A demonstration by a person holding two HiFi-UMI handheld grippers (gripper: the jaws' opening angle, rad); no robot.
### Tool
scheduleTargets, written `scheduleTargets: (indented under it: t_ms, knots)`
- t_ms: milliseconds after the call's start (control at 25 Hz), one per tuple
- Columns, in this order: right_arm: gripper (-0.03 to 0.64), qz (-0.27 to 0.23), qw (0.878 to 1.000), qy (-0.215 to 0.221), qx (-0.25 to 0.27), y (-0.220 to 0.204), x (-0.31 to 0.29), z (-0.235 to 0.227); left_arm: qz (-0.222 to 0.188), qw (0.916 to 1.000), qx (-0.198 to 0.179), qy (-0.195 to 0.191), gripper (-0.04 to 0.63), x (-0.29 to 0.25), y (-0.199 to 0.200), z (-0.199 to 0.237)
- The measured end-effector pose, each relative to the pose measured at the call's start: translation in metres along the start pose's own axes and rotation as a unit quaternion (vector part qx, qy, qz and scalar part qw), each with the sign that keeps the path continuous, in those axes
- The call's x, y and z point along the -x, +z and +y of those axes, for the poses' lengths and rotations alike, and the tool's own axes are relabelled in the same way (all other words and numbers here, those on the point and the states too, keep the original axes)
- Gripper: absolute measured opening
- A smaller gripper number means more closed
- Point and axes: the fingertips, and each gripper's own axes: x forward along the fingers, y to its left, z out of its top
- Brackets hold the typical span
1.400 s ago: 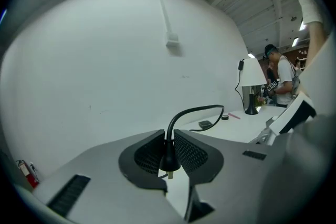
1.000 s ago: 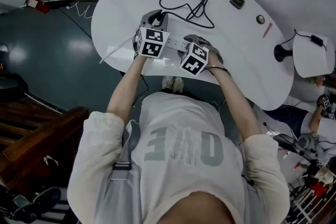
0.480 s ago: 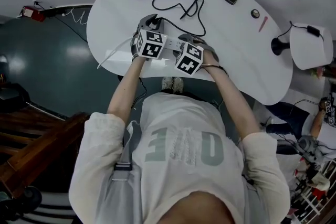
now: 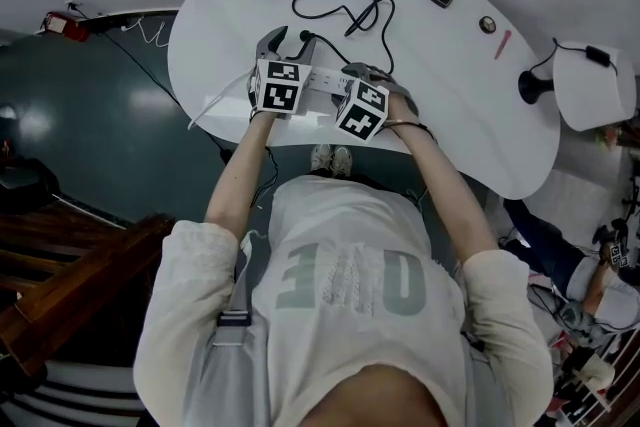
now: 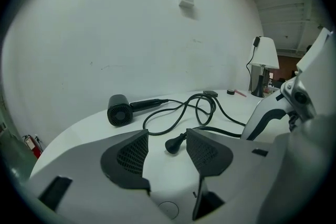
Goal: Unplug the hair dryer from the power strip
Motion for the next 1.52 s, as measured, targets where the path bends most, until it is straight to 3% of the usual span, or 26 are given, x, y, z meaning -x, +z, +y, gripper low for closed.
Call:
scheduleTargets:
  t_ms: [360, 560, 600, 680, 720, 1080, 1520]
  knots:
    - [0.245, 0.001, 1.0, -0.004, 0.004, -0.001, -0.001, 0.0, -0.041, 0.9987, 0.028, 0.009, 0.221, 0.026, 0.024, 0.011]
    - [0.245, 0.007, 1.0, 0.0, 0.005, -0.002, -0.002, 0.002, -0.069, 0.997, 0.031, -0.012, 0.21, 0.041, 0.043, 0.0]
    - [0.245, 0.008, 1.0, 0.0, 0.006, -0.002, -0.002, 0.002, -0.077, 0.9966, 0.029, -0.008, 0.176, 0.045, 0.045, -0.001]
    - [0.245, 0.006, 1.0, 0.0, 0.007, -0.002, -0.002, 0.002, -0.092, 0.9956, 0.019, 0.007, 0.035, 0.054, 0.05, -0.001]
    - [0.245, 0.006, 1.0, 0.0, 0.006, -0.001, -0.002, 0.001, -0.099, 0.995, 0.012, 0.011, 0.014, 0.057, 0.054, -0.001]
    - [0.245, 0.029, 0.999, 0.002, 0.023, -0.001, -0.003, 0.0, -0.175, 0.9834, 0.042, 0.02, 0.014, 0.091, 0.093, 0.002]
    - [0.245, 0.007, 0.998, -0.008, 0.059, -0.006, 0.0, 0.004, -0.195, 0.9786, 0.059, 0.031, 0.012, 0.109, 0.106, 0.0]
